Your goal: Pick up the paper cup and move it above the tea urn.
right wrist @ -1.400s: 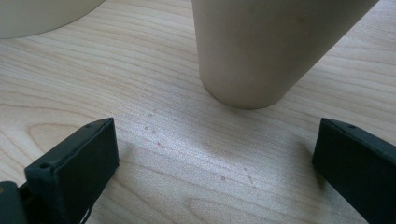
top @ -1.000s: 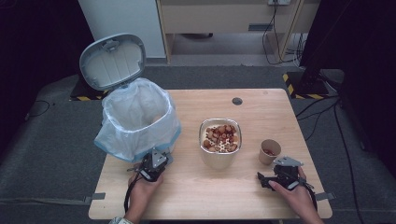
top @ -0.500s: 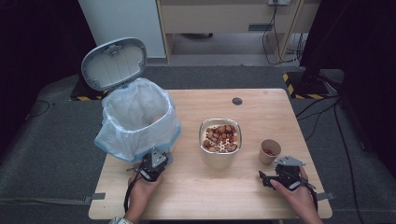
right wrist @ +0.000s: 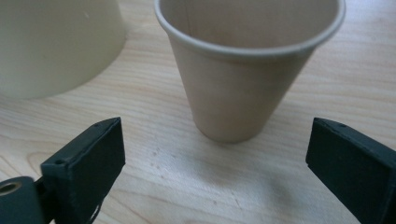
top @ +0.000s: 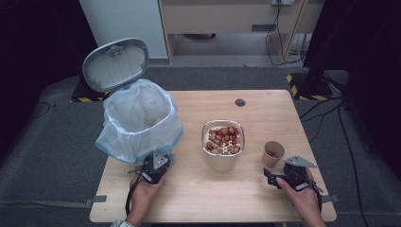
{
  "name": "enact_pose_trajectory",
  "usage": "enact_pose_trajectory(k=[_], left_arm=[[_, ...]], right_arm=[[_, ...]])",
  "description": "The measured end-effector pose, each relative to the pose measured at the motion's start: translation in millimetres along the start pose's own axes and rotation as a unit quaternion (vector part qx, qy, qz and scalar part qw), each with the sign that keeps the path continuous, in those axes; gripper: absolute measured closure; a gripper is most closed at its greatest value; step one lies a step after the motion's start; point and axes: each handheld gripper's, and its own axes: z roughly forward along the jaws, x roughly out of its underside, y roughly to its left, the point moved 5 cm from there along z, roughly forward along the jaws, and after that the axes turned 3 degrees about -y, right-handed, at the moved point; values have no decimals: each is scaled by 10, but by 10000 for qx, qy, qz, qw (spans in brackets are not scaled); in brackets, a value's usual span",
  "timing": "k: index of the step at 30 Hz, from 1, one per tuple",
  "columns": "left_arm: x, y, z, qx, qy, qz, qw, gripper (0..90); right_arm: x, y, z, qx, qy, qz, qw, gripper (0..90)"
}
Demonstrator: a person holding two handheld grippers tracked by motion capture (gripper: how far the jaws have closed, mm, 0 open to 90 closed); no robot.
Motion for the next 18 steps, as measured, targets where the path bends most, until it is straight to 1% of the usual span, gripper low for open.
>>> enact_pose_trajectory(k=[5,7,9,13,18], left_arm=[[0,1,0,4,0,1,10000,895],[0,2,0,12,-5,-11,10000,896],[0,1,0,10,-2,-8,10000,895],[0,1,0,10,-7,-12,10000,895],[1,2,0,15,-9,-18,10000,895]], right_arm=[[-30,30,25,95,-34,-60,9999,45],[-38,6,28,160,-45,-78,9998,45],[-57,-22,39,178,-102,-21,9998,45],[-135,-54,73,170,-315,123,9993,52],[-202,-51,197,160,-336,151,9992,54]])
